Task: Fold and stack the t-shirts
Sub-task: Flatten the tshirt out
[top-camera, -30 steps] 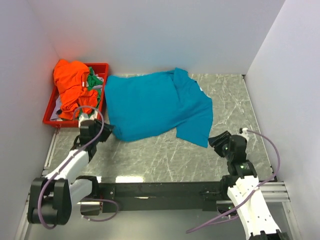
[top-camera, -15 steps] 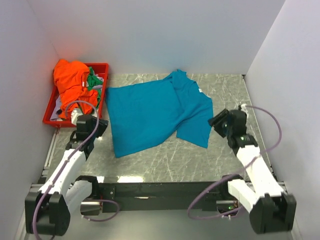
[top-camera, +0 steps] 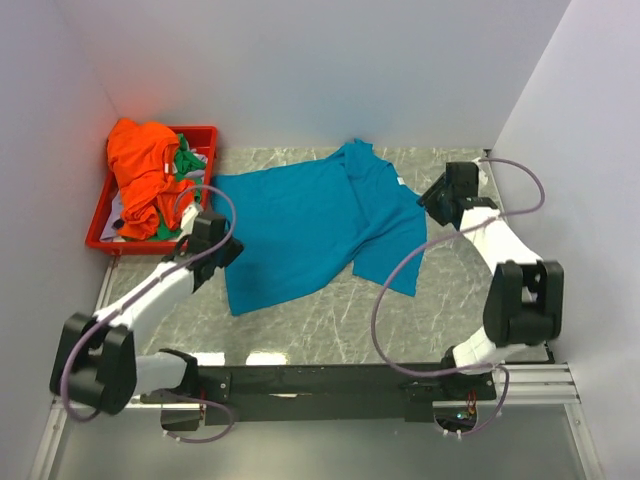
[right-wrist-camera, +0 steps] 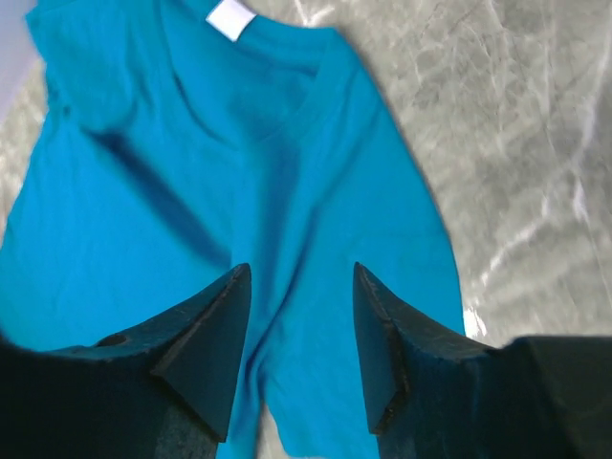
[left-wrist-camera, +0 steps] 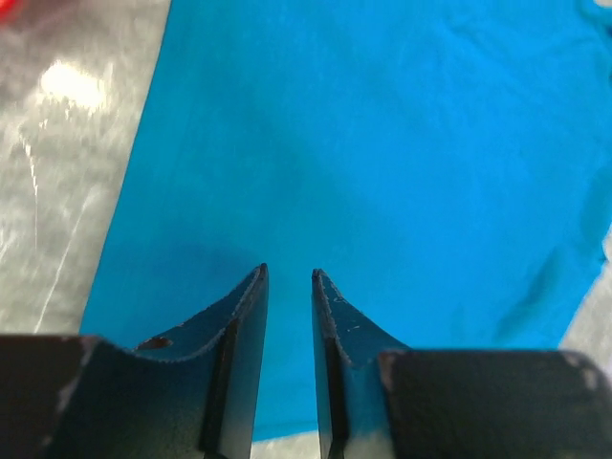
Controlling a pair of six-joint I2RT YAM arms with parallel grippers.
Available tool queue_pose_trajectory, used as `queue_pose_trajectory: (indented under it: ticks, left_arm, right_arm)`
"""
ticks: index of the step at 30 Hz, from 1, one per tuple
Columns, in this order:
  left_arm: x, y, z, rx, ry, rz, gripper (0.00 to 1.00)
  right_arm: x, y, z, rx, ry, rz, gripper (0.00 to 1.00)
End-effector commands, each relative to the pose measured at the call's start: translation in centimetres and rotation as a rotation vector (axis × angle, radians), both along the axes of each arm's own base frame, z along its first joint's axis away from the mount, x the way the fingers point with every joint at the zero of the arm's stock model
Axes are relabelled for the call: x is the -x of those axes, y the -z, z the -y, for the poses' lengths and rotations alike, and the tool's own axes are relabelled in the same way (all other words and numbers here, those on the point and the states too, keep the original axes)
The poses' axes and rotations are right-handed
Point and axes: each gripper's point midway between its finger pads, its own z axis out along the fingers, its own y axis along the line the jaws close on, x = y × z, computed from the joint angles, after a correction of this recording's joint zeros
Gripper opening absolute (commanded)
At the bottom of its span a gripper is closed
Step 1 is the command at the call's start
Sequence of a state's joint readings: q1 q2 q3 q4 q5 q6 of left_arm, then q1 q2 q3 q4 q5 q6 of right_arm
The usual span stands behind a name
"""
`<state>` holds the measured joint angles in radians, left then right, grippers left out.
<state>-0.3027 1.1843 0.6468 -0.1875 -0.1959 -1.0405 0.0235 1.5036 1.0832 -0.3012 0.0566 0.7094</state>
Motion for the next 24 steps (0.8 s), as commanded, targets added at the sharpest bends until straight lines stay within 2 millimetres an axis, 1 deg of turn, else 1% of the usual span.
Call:
queue_pose_trajectory:
  ticks: [1,2,3,4,5,6,7,8,9,10,11,12,13,14,15,16,17,18,19,20,21,22,23,24]
  left_arm:
    - [-3.3,-2.4,-0.2,-0.045,-0.034,0.050,0.30]
    - [-3.9,-1.2,-0.1,-0.068,-0.031,0.012,0.30]
    - [-4.4,-0.9,-0.1,-0.081,-0.029,-0.008,0.30]
    - [-5.8,-2.1,0.1,-0.082,-0.033,0.014,0.30]
    - [-6.5,-0.5,0.0,-0.109,-0.030,-0.033,0.30]
    - [-7.0,-0.1,-0.1,-0.122,-0.031,-0.053,0.29]
    - [-8.4,-1.1,0.1,-0.122,-0.031,-0.036,0.29]
    - [-9.1,0.7,-0.4,-0.144,-0.035,-0.085,0.29]
    - [-9.7,1.1,-0.5,-0.150,-0.034,-0.099,0.28]
    - [-10.9,0.4,-0.4,-0.146,-0.033,-0.087,0.27]
    - [-11.4,1.7,-0.8,-0.160,-0.029,-0.117,0.26]
    - [-11.9,1.9,-1.0,-0.166,-0.032,-0.121,0.26]
    - [-12.9,1.5,-1.1,-0.169,-0.036,-0.110,0.26]
    - [-13.1,2.9,-1.5,-0.186,-0.034,-0.143,0.26]
    - [-13.5,3.3,-1.7,-0.192,-0.035,-0.153,0.26]
    - [-14.4,3.1,-1.8,-0.198,-0.034,-0.150,0.25]
    - [-14.3,4.6,-2.3,-0.209,-0.038,-0.195,0.25]
    - [-14.6,5.0,-2.3,-0.209,-0.032,-0.201,0.24]
    - [-15.3,4.8,-2.4,-0.215,-0.027,-0.195,0.24]
    - [-15.4,5.8,-2.6,-0.224,-0.026,-0.216,0.23]
    - [-15.5,6.1,-2.8,-0.231,-0.027,-0.226,0.23]
    - [-16.0,5.9,-2.9,-0.239,-0.024,-0.220,0.23]
    - [-16.1,6.6,-3.1,-0.245,-0.023,-0.236,0.23]
    - [-16.2,6.9,-3.3,-0.252,-0.022,-0.247,0.23]
  right_arm:
    - [-2.2,1.3,0.0,-0.025,-0.001,-0.037,0.53]
    - [-2.5,1.8,-0.4,-0.046,-0.015,-0.045,0.51]
    - [-3.0,3.0,-0.7,-0.066,-0.016,-0.066,0.50]
    - [-3.3,3.4,-1.0,-0.085,-0.022,-0.071,0.49]
    - [-3.5,4.0,-1.3,-0.100,-0.027,-0.081,0.48]
    - [-3.7,5.0,-1.7,-0.126,-0.034,-0.098,0.48]
    - [-3.7,5.7,-2.0,-0.139,-0.037,-0.109,0.48]
    - [-3.8,6.1,-2.3,-0.152,-0.040,-0.115,0.47]
    - [-3.9,6.5,-2.4,-0.166,-0.039,-0.117,0.47]
    - [-3.6,7.5,-2.5,-0.173,-0.035,-0.136,0.47]
    - [-3.5,8.0,-2.6,-0.179,-0.033,-0.140,0.47]
    - [-3.5,8.4,-2.6,-0.184,-0.025,-0.145,0.47]
    - [-3.2,8.9,-2.6,-0.183,-0.018,-0.159,0.47]
    - [-3.0,9.2,-2.5,-0.183,-0.013,-0.170,0.47]
    - [-2.7,9.6,-2.5,-0.187,-0.009,-0.185,0.47]
    - [-2.2,10.2,-2.4,-0.182,0.004,-0.203,0.47]
    - [-2.0,10.3,-2.3,-0.179,0.011,-0.209,0.47]
    - [-1.7,10.6,-2.2,-0.179,0.019,-0.216,0.47]
    - [-1.2,11.0,-2.0,-0.174,0.029,-0.229,0.47]
    - [-0.9,11.1,-1.9,-0.171,0.036,-0.235,0.47]
    - [-0.4,11.4,-1.8,-0.166,0.043,-0.254,0.47]
    - [-0.2,11.6,-1.7,-0.162,0.049,-0.266,0.46]
    - [0.0,11.7,-1.5,-0.152,0.052,-0.273,0.46]
    - [0.6,12.4,-1.5,-0.148,0.057,-0.308,0.45]
